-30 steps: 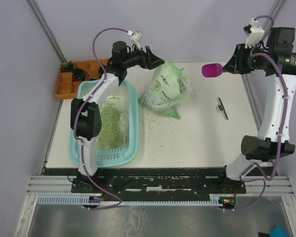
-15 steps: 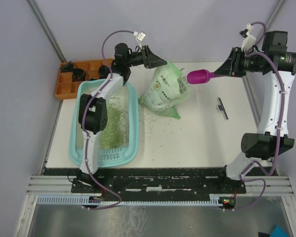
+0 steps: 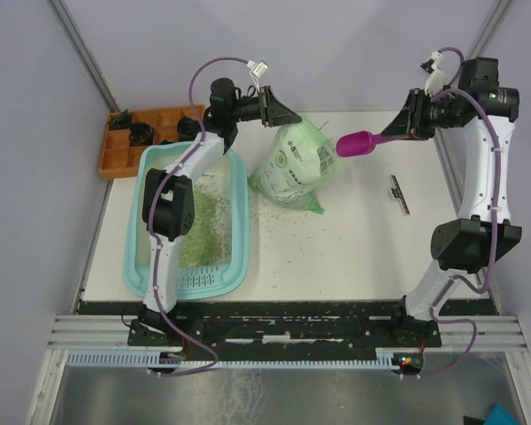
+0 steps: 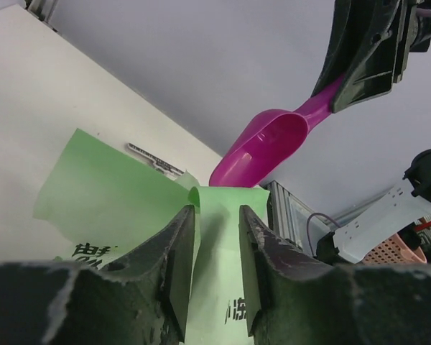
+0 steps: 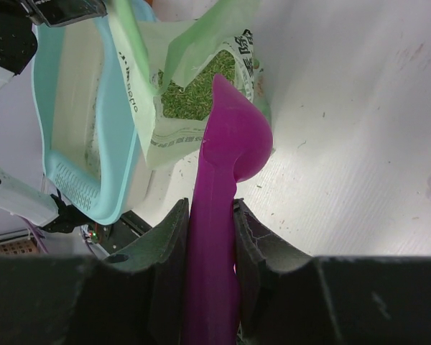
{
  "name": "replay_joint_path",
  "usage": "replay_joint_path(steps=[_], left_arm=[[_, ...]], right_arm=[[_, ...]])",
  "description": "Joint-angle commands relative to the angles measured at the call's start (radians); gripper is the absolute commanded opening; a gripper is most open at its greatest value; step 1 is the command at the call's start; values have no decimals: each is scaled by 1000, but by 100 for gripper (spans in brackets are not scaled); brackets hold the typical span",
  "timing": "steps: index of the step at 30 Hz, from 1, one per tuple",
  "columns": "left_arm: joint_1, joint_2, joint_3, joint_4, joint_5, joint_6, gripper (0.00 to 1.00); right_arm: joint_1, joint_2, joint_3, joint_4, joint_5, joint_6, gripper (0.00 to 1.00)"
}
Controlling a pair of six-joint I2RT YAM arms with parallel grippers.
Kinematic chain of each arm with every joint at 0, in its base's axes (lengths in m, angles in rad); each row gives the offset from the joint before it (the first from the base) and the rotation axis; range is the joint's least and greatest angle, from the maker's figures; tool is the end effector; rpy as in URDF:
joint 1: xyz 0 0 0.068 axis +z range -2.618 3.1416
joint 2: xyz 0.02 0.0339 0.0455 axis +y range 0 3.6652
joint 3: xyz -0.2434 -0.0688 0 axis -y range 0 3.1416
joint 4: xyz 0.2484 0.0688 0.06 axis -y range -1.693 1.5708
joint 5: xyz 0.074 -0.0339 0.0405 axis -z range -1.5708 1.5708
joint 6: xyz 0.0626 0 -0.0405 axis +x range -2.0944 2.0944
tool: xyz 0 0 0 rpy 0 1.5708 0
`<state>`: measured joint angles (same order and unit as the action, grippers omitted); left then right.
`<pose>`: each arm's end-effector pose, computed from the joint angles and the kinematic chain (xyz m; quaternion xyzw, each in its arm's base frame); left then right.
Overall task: Fill the litter box with clean litter
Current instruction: 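Scoop the cat litter from the cat litter bag.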
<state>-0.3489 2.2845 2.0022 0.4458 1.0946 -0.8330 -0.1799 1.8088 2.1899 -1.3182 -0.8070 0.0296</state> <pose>0.4846 -0.2355 0.3026 0.2528 0.6315 -0.6424 0.3531 0.3575 -0.0191 0.4036 -0.0303 0.8819 0.3505 0.3138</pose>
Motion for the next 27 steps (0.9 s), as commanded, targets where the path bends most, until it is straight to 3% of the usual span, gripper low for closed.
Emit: replay_joint_path(steps=[1, 4, 8, 20, 27], left_arm=[[-4, -36, 26, -50, 45, 43, 33], [-4, -61, 26, -101, 44, 77, 18], [-4, -106, 22, -158, 32, 124, 8], [-3, -251, -113, -183, -15, 180, 6], [-4, -347, -257, -145, -51, 197, 5]], right_arm=[[35, -5, 33, -8, 2, -21, 2], [87, 2, 41, -30, 31, -44, 2], [162, 4, 31, -33, 67, -54, 2], [267, 96, -45, -26, 163, -67, 2], [341, 96, -152, 123, 191, -24, 2]])
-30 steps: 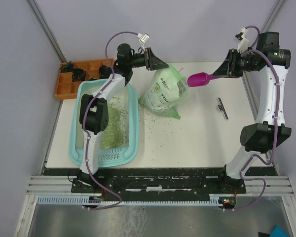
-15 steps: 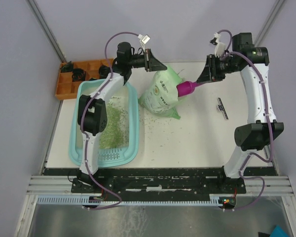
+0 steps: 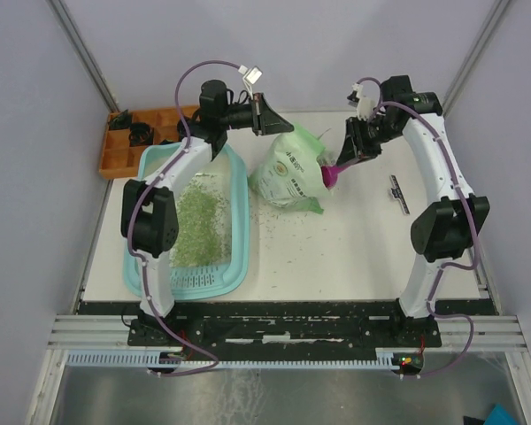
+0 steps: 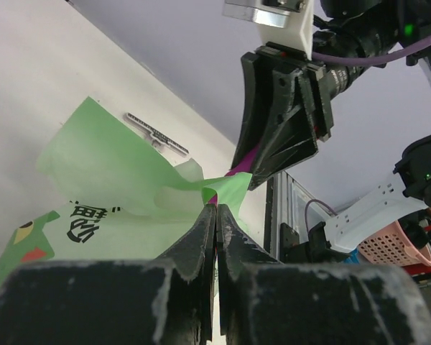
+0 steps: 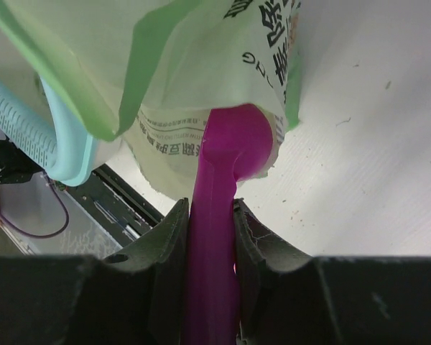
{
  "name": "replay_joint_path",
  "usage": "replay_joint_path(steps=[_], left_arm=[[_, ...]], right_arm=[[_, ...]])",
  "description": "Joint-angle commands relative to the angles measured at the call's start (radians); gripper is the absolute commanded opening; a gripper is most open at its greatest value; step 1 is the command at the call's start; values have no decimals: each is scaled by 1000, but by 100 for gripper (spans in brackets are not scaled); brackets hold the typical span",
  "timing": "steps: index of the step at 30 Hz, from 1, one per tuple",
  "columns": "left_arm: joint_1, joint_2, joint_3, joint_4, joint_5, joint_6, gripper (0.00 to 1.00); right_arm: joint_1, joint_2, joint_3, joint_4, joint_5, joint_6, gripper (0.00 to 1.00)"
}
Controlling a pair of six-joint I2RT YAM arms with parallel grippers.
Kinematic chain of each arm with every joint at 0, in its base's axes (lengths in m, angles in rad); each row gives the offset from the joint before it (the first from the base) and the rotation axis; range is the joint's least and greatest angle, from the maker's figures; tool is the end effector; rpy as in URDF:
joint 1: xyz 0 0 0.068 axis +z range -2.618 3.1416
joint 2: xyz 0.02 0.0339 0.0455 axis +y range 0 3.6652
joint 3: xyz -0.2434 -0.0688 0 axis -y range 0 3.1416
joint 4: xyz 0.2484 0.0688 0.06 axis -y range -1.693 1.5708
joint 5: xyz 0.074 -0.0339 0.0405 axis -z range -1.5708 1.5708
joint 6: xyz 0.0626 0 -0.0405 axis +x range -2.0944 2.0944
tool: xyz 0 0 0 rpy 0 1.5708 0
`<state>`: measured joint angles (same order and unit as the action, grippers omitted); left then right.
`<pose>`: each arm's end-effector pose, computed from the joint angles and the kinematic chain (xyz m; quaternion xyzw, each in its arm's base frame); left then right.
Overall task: Fill the litter box with clean litter
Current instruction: 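Scoop the cat litter from the cat litter bag.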
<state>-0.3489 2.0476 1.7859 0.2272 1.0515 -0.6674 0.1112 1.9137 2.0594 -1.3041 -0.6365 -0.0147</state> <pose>0.4439 -0.2193 0.3198 0.2456 0.6695 -0.6077 0.3494 0.3822 0.0801 0.3242 -0.1224 0.9238 0.3153 0.1795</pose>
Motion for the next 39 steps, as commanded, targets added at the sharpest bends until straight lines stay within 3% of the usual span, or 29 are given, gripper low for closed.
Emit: replay_joint_path(steps=[1, 11, 16, 25, 39], left_arm=[[-4, -117, -51, 77, -14, 31, 5], [-4, -160, -97, 118, -41, 9, 4], [-4, -168, -109, 129, -42, 3, 3], [-3, -173, -132, 131, -48, 4, 3], [-4, -158, -133, 139, -57, -13, 3]], right_arm=[[65, 1, -13, 119, 17, 33, 2], [138, 43, 65, 179, 27, 74, 2], [195, 32, -70, 299, 205, -19, 2], [286, 34, -292, 446, 343, -94, 2], [317, 126, -378, 518, 261, -8, 2]])
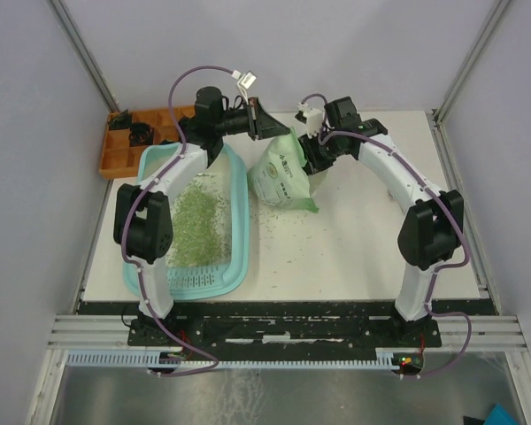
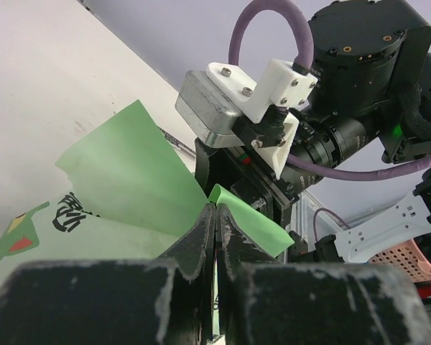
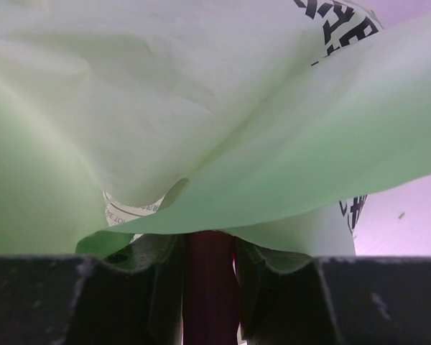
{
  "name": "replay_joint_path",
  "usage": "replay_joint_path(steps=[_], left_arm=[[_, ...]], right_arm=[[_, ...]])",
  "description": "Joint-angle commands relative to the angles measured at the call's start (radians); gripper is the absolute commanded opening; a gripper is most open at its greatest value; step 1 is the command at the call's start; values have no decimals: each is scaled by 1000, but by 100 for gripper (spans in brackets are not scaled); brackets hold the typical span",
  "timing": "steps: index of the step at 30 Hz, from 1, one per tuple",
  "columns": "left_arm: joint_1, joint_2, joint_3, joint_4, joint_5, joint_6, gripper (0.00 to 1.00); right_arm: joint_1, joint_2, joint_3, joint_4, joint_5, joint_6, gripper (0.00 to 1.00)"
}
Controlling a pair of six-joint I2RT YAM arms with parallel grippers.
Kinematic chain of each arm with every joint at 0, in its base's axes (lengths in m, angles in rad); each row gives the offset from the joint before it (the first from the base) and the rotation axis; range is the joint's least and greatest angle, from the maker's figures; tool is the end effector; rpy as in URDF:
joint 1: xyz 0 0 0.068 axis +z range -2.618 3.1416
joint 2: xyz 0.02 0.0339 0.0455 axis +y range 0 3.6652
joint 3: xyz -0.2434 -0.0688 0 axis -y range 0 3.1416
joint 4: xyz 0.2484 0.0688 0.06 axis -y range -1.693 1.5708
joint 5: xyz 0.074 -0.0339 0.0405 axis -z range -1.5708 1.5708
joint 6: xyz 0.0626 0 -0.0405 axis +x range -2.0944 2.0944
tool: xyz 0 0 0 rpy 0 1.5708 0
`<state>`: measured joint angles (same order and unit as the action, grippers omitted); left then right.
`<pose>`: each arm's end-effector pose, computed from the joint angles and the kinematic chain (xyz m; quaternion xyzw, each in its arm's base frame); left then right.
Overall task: Fill the litter box with clean litter
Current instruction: 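Scoop the cat litter from the cat litter bag.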
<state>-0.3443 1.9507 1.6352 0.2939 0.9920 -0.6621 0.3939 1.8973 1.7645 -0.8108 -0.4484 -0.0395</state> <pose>0.4278 -0.2091 0.3172 0.2292 0.6733 -0.5946 0.3749 0.3855 0.1896 0.2650 -0.2664 0.8910 0.2612 0.2588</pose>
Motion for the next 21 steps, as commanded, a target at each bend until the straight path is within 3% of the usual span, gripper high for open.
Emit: replay_joint_path(steps=[1, 10, 21], left_arm=[[-8, -60, 19, 73, 3, -21, 3], [-8, -63, 16, 59, -8, -20, 3], [-13, -35, 42, 60, -12, -39, 3]], right_arm=[[32, 153, -86, 30, 67, 26, 2], [-39, 193, -133, 123, -97, 171, 2], [-184, 123, -183, 295, -531, 383, 2]])
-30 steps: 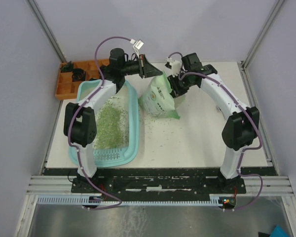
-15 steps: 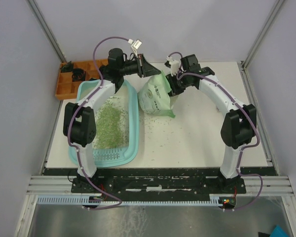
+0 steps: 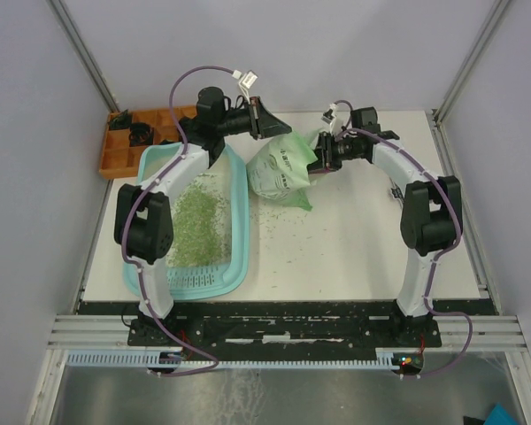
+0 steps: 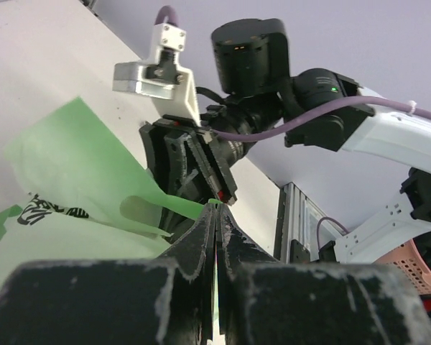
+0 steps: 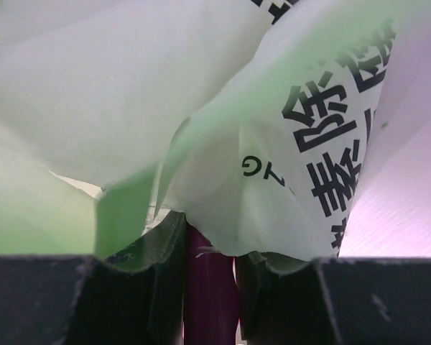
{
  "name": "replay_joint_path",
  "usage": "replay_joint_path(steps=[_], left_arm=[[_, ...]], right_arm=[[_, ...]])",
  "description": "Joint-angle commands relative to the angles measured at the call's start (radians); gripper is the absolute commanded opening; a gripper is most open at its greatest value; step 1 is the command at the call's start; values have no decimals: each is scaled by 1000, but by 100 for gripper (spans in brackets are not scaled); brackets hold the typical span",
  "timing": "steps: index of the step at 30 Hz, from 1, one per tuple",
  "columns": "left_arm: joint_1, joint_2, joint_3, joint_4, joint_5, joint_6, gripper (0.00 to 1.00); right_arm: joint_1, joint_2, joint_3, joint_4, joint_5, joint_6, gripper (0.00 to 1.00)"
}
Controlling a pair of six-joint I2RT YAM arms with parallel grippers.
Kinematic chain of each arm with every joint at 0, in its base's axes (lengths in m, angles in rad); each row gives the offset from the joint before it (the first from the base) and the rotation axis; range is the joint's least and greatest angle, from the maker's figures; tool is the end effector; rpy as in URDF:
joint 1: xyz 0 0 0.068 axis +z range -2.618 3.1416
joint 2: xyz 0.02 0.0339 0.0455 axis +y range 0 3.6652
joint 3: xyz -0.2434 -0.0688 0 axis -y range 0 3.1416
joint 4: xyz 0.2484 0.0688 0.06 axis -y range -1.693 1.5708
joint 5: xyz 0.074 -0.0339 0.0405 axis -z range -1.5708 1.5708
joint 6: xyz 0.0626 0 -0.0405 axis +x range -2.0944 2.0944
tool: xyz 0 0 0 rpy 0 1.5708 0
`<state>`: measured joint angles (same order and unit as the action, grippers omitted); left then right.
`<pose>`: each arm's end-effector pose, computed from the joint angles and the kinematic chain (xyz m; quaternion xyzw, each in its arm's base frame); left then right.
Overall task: Fill the litter box with clean litter
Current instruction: 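Scoop the cat litter from the cat litter bag.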
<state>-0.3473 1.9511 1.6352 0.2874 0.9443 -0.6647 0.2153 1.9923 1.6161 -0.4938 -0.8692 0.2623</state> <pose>0.4301 -0.2096 0.3162 0.2121 0.6807 -0.5861 0.3848 0.4259 0.1421 0.2127 -0.1245 0.8551 0.4579 0.2090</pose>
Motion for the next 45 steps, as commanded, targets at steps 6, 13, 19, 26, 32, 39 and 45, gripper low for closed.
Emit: replay_joint_path(steps=[6, 13, 19, 26, 32, 39, 45], left_arm=[[-17, -24, 48, 67, 36, -38, 3], [-19, -26, 43, 67, 37, -37, 3], [-21, -28, 41, 67, 39, -36, 3], [-21, -47, 41, 61, 26, -24, 3], [-19, -59, 61, 40, 9, -18, 3], [-19, -93, 100, -27, -28, 36, 8], [-19, -117, 113, -54, -49, 59, 17]], right_arm=[[-29, -38, -69, 146, -222, 257, 2], [-94, -81, -135, 438, -302, 537, 2], [-142, -90, -172, 828, -355, 872, 2], [-171, -134, -170, 851, -372, 912, 2], [-205, -179, -218, 842, -390, 901, 2], [-230, -252, -260, 672, -396, 746, 2], [-252, -315, -250, 418, -399, 536, 2]])
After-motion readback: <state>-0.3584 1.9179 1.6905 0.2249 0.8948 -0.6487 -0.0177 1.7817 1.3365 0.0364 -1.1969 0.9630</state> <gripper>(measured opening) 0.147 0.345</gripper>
